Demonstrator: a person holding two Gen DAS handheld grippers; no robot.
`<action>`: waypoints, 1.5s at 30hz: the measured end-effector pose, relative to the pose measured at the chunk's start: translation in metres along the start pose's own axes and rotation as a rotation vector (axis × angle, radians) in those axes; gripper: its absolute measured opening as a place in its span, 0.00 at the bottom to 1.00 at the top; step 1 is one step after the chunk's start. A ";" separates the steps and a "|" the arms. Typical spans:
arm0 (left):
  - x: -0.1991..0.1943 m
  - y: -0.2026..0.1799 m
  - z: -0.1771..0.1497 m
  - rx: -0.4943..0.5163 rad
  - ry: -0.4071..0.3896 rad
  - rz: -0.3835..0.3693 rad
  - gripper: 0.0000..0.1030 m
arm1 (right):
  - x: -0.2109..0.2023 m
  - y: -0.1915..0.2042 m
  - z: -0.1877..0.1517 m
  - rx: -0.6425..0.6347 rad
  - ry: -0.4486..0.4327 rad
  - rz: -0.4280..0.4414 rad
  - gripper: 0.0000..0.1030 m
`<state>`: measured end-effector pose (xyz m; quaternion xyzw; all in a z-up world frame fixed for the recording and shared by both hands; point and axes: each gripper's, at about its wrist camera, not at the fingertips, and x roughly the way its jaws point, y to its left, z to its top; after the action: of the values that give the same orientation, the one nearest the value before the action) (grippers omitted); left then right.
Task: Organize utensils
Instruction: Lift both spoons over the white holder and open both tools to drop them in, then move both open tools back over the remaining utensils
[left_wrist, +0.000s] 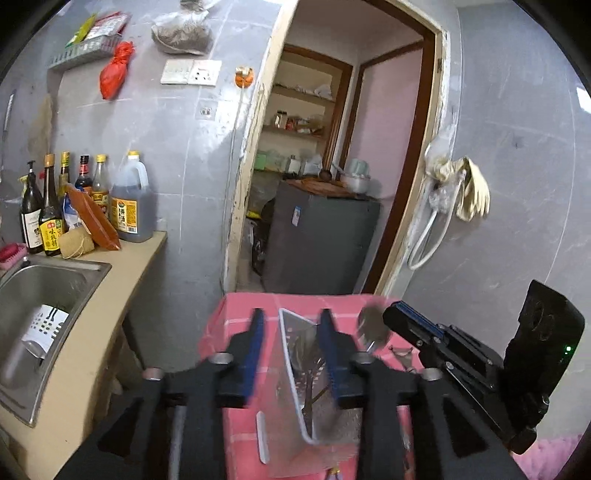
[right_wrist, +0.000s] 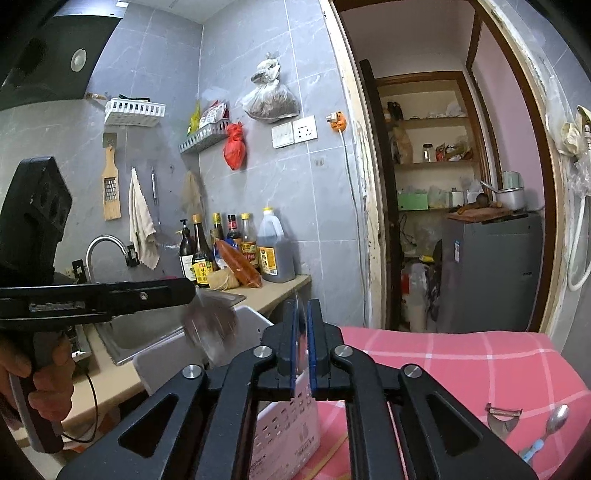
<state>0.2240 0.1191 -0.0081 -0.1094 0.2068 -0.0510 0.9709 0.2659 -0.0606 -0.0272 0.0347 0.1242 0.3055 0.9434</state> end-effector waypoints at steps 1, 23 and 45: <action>-0.002 0.000 0.000 -0.007 -0.006 -0.002 0.36 | -0.002 0.000 0.002 0.001 0.001 -0.002 0.15; -0.034 -0.113 0.004 -0.001 -0.142 0.035 0.99 | -0.145 -0.082 0.070 0.033 -0.071 -0.285 0.99; 0.089 -0.189 -0.080 0.064 0.052 0.037 1.00 | -0.137 -0.221 -0.023 0.144 0.128 -0.357 0.99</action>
<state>0.2617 -0.0925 -0.0696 -0.0729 0.2324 -0.0425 0.9690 0.2784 -0.3196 -0.0516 0.0599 0.2098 0.1252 0.9678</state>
